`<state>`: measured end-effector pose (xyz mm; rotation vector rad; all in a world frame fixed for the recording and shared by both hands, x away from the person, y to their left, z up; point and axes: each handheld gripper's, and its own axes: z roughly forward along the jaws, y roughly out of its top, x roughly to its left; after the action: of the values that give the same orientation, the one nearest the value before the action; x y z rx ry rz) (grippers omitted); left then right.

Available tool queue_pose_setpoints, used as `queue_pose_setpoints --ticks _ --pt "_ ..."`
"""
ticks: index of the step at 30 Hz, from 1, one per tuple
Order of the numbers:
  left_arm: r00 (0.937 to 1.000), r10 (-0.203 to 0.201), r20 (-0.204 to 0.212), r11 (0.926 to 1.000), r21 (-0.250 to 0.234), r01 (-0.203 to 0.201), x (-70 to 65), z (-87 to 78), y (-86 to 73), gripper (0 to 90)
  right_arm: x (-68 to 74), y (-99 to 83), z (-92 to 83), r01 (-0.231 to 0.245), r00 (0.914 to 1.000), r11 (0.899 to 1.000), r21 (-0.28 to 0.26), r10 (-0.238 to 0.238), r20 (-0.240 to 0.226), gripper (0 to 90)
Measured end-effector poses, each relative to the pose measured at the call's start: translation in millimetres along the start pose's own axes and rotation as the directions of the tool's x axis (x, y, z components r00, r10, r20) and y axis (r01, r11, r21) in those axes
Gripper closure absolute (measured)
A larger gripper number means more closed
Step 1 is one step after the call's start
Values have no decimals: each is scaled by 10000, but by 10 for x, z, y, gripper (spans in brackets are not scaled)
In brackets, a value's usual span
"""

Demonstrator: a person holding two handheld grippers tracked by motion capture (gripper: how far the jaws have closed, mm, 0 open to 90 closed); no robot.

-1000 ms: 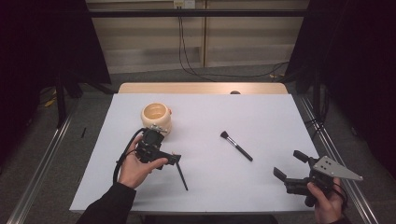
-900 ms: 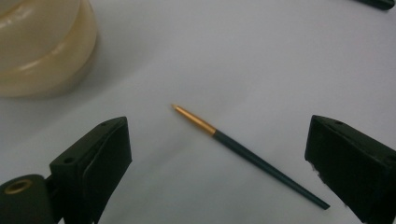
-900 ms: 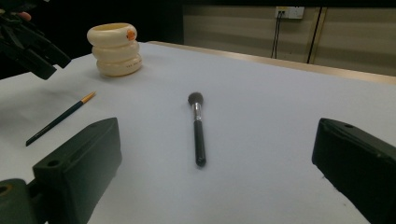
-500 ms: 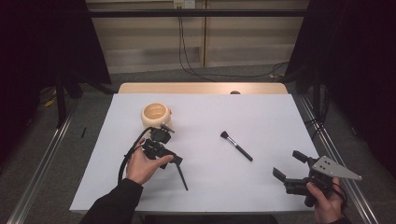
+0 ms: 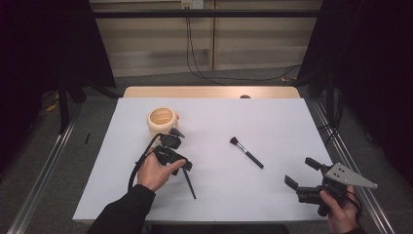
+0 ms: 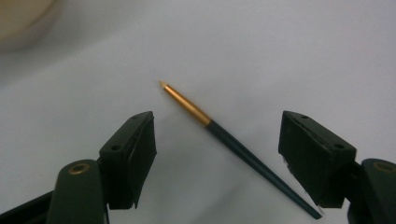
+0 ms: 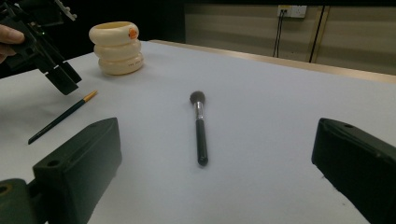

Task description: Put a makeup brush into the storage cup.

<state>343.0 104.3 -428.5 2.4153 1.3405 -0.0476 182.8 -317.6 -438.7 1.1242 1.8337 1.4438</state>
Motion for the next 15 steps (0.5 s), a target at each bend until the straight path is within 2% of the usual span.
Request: queue_pose_setpoints --ticks 1,5,8,9,10,12,15 --pt "9998 201 1 9996 173 -201 3 12 10 303 1 0 1 8 10000 10000 17 -8 -11 9" --pt "9999 51 -152 9991 420 -45 -34 69 43 390 1 0 2 40 10000 10000 42 -40 -32 9" --pt "9976 362 -596 9992 206 -350 -91 73 50 426 0 -1 2 34 10000 10000 61 -34 -56 10" --pt "9975 237 -663 9997 2 -238 -106 69 46 453 1 -1 2 33 10000 10000 61 -33 -37 10" --pt "9969 312 -729 9995 62 -308 -109 52 50 472 1 -1 3 39 10000 10000 71 -39 -34 10" --pt "9981 133 -608 9997 209 -120 -116 61 57 479 0 -2 3 62 10000 9999 80 -62 -23 10" --pt "9976 -158 -680 9985 511 193 -114 85 65 493 2 -2 5 90 9999 9999 99 -90 -60 10"
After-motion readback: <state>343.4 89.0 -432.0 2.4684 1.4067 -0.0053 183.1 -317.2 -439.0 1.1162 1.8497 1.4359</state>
